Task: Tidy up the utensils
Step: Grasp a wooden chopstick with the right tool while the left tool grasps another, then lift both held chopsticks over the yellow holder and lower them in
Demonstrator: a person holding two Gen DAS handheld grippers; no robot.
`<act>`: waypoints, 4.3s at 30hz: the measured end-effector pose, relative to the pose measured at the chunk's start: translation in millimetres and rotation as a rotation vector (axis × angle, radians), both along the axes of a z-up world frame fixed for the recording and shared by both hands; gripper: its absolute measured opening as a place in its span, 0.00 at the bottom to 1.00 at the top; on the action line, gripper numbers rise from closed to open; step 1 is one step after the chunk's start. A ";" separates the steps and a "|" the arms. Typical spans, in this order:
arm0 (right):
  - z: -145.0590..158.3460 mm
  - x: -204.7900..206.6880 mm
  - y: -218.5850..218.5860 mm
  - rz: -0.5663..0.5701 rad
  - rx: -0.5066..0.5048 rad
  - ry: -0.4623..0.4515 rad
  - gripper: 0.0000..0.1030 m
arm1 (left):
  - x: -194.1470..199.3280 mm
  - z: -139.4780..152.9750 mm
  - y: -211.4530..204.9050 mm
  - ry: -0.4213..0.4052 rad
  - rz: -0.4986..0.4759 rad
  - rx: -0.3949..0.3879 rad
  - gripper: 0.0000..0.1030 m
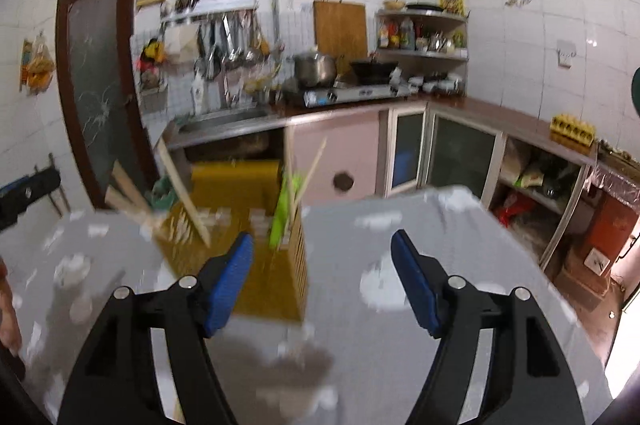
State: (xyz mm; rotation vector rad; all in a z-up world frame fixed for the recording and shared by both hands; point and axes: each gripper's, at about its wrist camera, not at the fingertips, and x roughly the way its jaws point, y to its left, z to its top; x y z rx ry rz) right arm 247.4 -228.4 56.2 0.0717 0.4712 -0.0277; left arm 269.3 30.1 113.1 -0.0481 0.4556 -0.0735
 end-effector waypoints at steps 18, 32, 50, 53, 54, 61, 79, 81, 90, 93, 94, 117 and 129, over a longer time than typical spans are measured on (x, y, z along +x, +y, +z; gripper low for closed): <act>-97.7 -12.8 54.4 0.139 -0.025 0.242 0.62 | -7.3 -127.4 13.9 0.297 0.048 0.044 0.95; -127.6 16.0 103.5 0.280 -0.092 0.408 0.31 | 0.4 -136.1 20.4 0.328 0.077 0.055 0.95; -124.7 19.3 10.1 0.052 0.058 0.391 0.06 | -5.3 -158.6 -72.1 0.428 -0.048 0.066 0.91; -125.7 19.9 1.6 0.041 0.064 0.394 0.06 | -5.3 -166.5 -86.0 0.464 -0.046 0.081 0.82; -127.4 21.8 1.8 0.042 0.066 0.402 0.07 | -5.2 -168.9 -89.2 0.479 -0.049 0.076 0.74; -130.0 32.9 0.8 0.028 0.063 0.434 0.07 | -2.9 -174.8 -97.9 0.535 -0.045 0.061 0.43; -92.8 8.2 -6.6 0.012 0.111 0.255 0.06 | 10.2 -150.0 -90.5 0.473 -0.063 0.020 0.06; -82.5 2.3 -7.6 0.014 0.111 0.211 0.06 | 6.7 -136.8 -87.3 0.425 -0.058 0.031 0.06; -32.8 -20.8 -14.7 0.033 0.154 0.018 0.06 | -18.3 -72.3 -69.9 0.185 -0.040 0.036 0.04; -19.7 -28.9 -13.7 0.038 0.151 -0.040 0.06 | -26.2 -56.3 -64.4 0.121 -0.032 0.028 0.04; -16.0 -31.8 -13.3 0.037 0.148 -0.056 0.06 | -29.1 -51.8 -63.5 0.100 -0.028 0.031 0.04; 20.9 -46.7 -6.2 0.059 0.155 -0.293 0.06 | -78.3 7.8 -59.8 -0.215 -0.062 0.047 0.04; 63.4 -28.1 -2.7 0.082 0.185 -0.413 0.06 | -64.3 52.6 -49.7 -0.300 -0.073 -0.013 0.04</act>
